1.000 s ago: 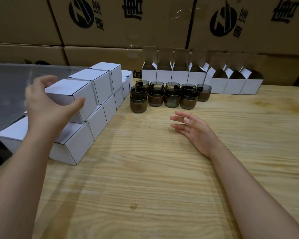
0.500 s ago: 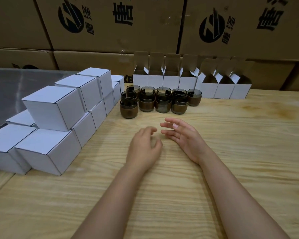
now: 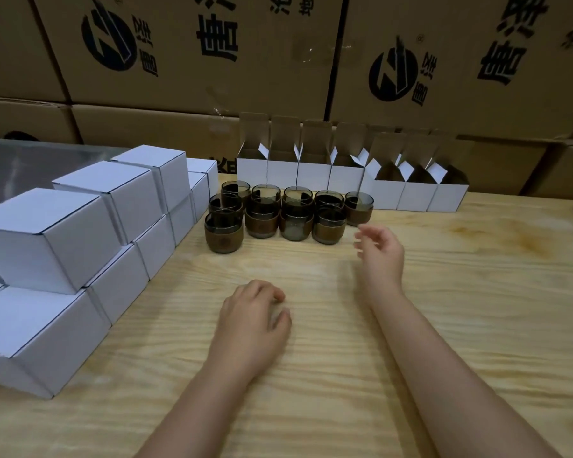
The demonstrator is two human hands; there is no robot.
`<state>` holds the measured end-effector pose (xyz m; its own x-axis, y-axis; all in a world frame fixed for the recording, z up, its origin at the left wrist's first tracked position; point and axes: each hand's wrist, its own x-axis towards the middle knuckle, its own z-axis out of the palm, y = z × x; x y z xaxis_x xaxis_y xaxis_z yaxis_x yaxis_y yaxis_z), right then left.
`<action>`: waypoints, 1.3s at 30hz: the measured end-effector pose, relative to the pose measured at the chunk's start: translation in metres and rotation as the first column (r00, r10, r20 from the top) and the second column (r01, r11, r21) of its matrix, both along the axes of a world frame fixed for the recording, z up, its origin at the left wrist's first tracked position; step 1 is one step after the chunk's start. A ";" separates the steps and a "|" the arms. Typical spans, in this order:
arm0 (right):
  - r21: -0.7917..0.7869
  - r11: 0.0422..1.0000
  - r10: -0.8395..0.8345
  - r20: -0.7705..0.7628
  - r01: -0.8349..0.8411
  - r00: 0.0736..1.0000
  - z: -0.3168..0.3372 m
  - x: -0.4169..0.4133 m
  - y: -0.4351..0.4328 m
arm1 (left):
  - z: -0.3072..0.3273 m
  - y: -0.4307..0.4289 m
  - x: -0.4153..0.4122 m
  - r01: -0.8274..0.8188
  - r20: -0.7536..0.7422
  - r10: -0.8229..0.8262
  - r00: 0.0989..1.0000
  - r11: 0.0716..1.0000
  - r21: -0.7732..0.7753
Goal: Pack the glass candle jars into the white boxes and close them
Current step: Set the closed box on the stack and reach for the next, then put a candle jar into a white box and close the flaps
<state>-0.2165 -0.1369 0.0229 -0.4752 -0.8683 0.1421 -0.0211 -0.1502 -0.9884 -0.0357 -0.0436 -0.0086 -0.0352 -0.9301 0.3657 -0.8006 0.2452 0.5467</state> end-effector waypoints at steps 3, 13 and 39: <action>0.026 0.996 -0.080 -0.263 0.090 0.962 0.015 -0.034 -0.049 | -0.002 -0.001 0.001 0.016 0.000 -0.016 1.000 1.000 -0.013; 0.220 0.973 0.153 -0.846 0.072 0.511 0.046 -0.105 -0.184 | -0.006 -0.008 0.001 0.025 -0.056 -0.029 0.998 0.997 -0.077; 0.165 0.986 0.160 -0.977 0.028 0.139 0.026 -0.108 -0.035 | 0.002 -0.006 -0.001 -0.005 -0.030 0.007 1.000 0.997 0.075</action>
